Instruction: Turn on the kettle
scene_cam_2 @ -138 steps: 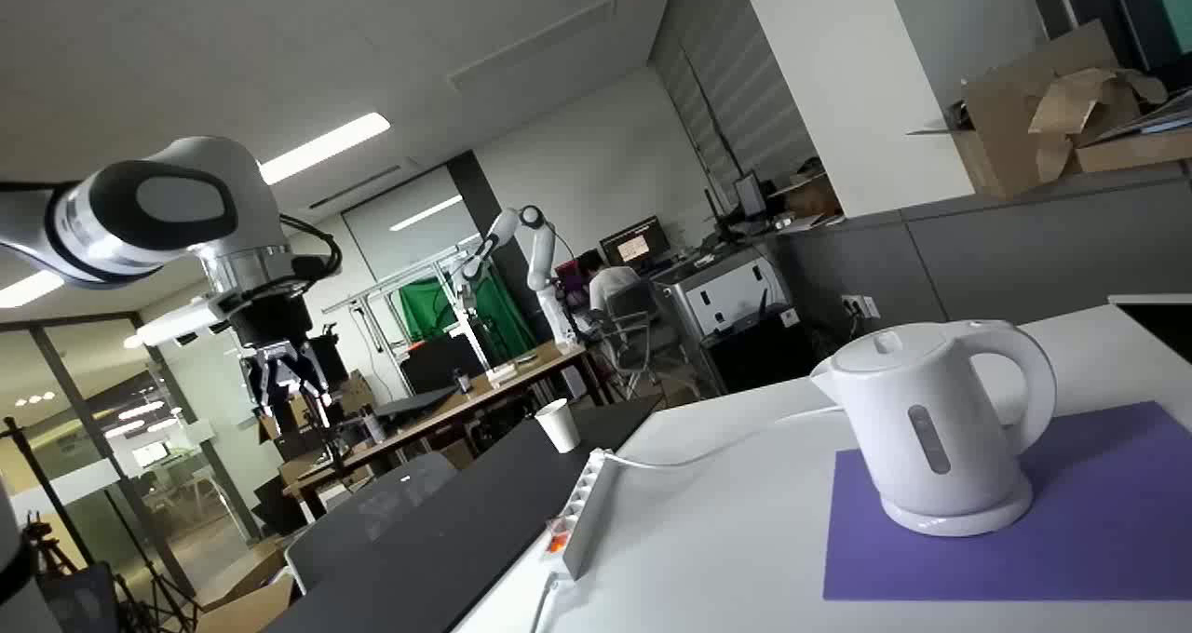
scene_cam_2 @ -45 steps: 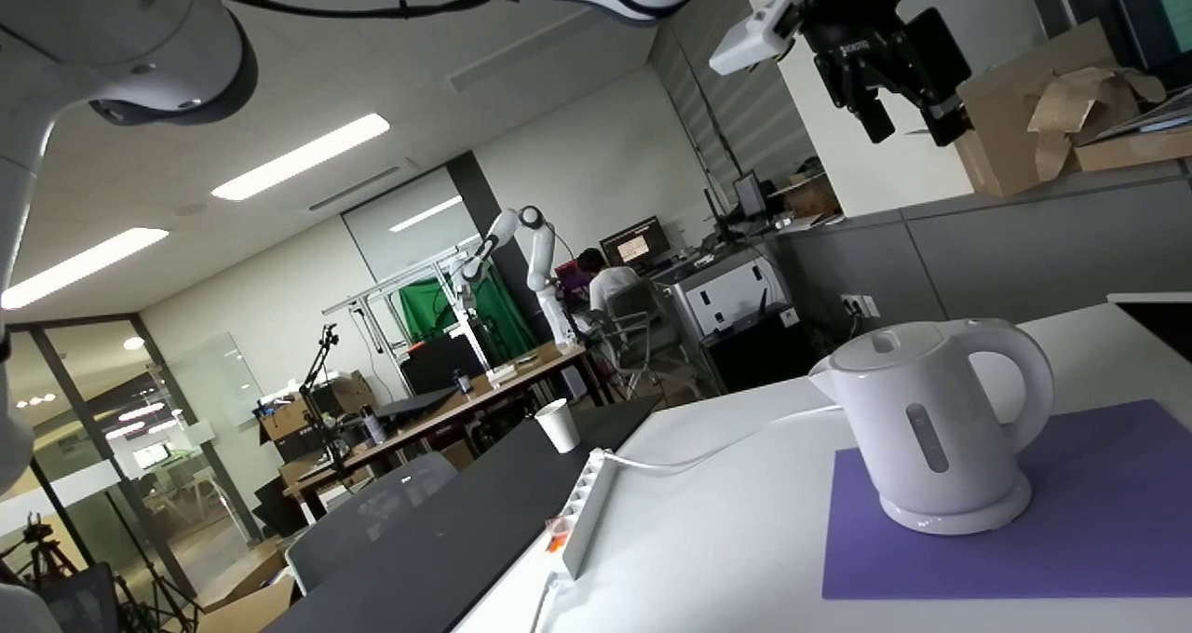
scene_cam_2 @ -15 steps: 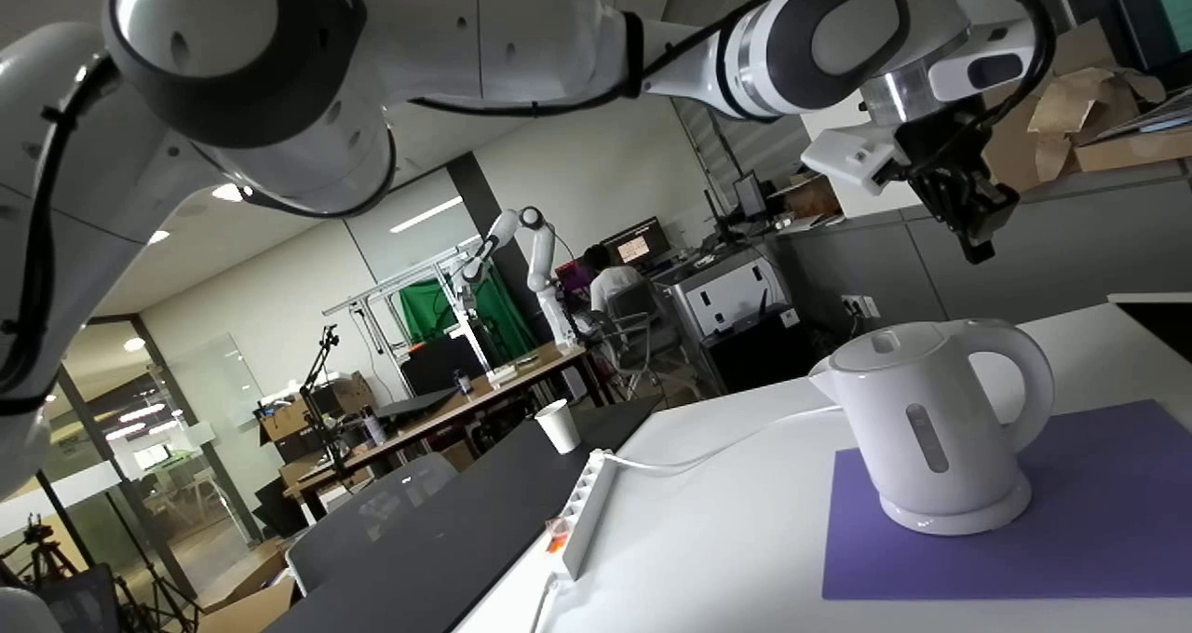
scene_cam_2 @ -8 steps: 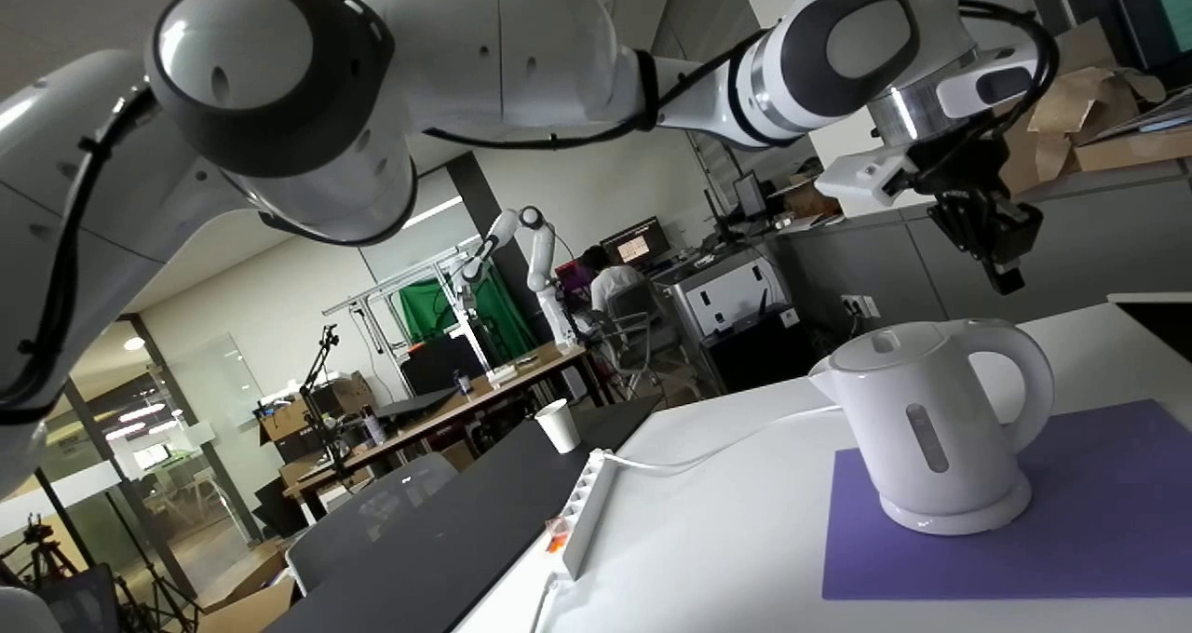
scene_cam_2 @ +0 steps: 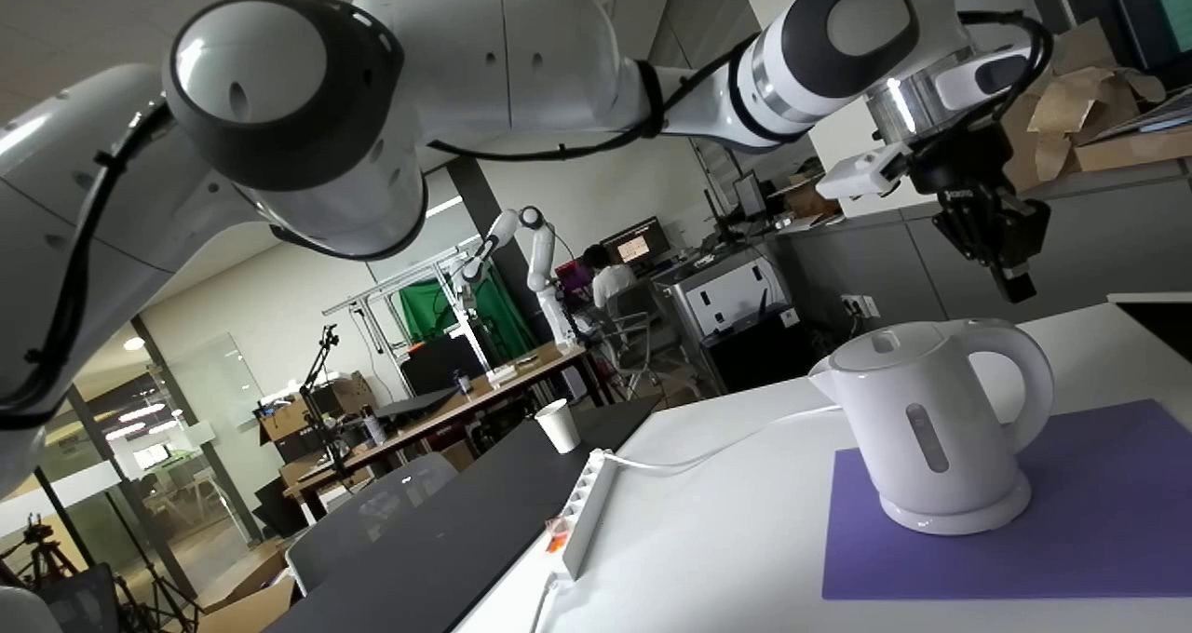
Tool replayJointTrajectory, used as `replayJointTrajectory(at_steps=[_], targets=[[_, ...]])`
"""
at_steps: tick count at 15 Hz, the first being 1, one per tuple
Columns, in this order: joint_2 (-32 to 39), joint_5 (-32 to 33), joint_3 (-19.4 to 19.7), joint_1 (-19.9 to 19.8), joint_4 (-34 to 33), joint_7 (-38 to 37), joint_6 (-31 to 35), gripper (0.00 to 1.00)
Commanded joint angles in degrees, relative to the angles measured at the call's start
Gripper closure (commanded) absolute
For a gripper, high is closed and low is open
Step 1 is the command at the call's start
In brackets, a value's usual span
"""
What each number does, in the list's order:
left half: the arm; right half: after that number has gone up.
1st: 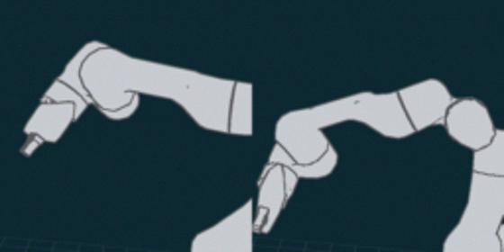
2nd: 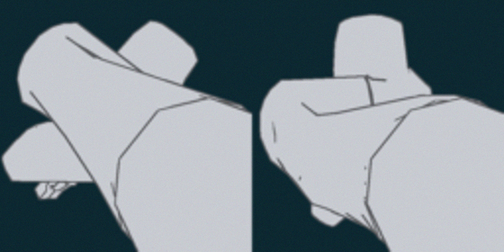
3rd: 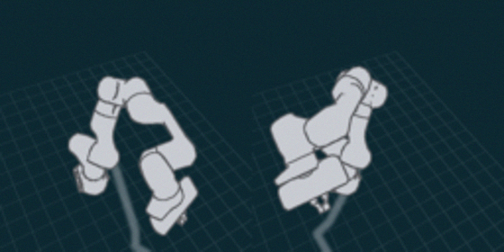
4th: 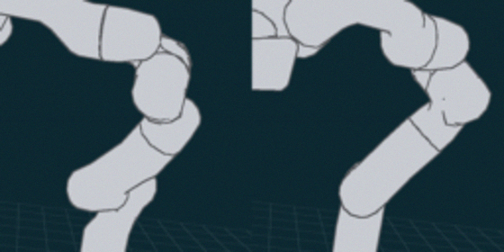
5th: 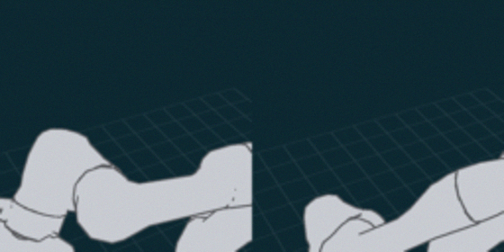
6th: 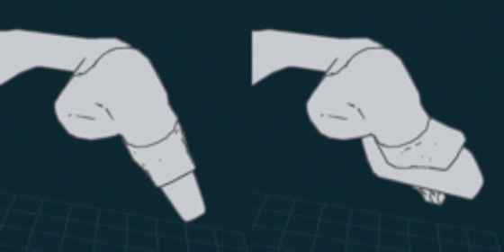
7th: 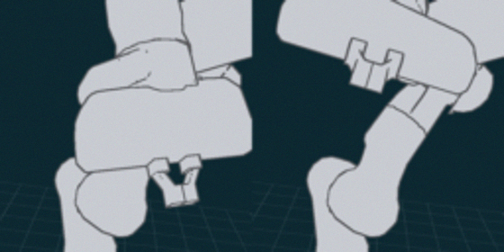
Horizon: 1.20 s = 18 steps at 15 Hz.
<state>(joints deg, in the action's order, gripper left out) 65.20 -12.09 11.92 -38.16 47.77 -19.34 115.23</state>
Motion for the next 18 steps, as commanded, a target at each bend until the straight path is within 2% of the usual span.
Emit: replayJointTrajectory(at_steps=[1, 8, 16, 18], targets=[[2.72, 1.05, 0.11, -0.43, -6.05, -2.52, -4.22, 1.00], [5.36, 0.84, -0.69, -1.20, -10.01, -2.04, -6.16, 1.00], [9.07, 0.14, -3.42, -2.24, -14.30, -1.34, -6.44, 1.00], [8.33, -0.46, -2.75, -1.77, -12.68, -0.95, -5.17, 1.00]])
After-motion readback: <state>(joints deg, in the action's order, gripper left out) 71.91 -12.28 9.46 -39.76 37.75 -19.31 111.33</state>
